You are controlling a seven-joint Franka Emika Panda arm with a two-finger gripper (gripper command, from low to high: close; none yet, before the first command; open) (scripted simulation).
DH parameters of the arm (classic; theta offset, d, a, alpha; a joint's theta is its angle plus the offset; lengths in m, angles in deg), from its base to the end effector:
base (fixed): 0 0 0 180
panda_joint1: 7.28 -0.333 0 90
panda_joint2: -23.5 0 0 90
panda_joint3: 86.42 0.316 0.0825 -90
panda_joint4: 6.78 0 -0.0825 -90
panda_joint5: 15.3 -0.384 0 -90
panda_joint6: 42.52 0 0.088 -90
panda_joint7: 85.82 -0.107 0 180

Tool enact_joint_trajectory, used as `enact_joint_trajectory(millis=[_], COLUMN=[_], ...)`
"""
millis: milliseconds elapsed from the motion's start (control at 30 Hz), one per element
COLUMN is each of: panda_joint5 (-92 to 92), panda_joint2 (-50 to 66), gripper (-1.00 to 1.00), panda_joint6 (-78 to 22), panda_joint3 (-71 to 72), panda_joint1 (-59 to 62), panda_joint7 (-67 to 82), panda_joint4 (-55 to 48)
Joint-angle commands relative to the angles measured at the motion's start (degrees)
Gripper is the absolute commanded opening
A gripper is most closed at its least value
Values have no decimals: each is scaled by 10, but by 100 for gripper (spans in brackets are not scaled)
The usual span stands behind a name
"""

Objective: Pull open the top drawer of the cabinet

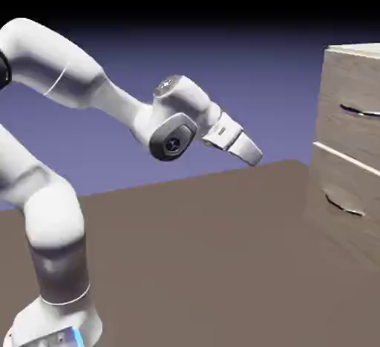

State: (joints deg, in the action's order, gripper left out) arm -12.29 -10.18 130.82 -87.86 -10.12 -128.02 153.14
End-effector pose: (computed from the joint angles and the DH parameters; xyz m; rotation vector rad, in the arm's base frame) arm 0.3899 0.0132 0.4728 -2.4997 0.8624 -1.0764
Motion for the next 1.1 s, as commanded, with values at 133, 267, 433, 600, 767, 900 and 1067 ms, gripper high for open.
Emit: enact_joint_trajectory(millis=[133, 267, 433, 600, 767, 900, 1067], panda_joint5=[125, 224, 349, 473, 598, 698, 822], panda_joint2=[-42, -76, -119, -161, -203, -237, -280], gripper=[0, 0, 0, 0, 0, 0, 0], panda_joint6=[-28, -50, -77, -105, -133, -155, -182], panda_joint3=[-60, -108, -167, -227, -287, -335, -394], panda_joint1=[-89, -161, -250, -340, -429, -500, -590], panda_joint7=[10, 19, 29, 40, 50, 58, 69], panda_joint4=[-45, -80, -125, -169, -214, -249, -294])
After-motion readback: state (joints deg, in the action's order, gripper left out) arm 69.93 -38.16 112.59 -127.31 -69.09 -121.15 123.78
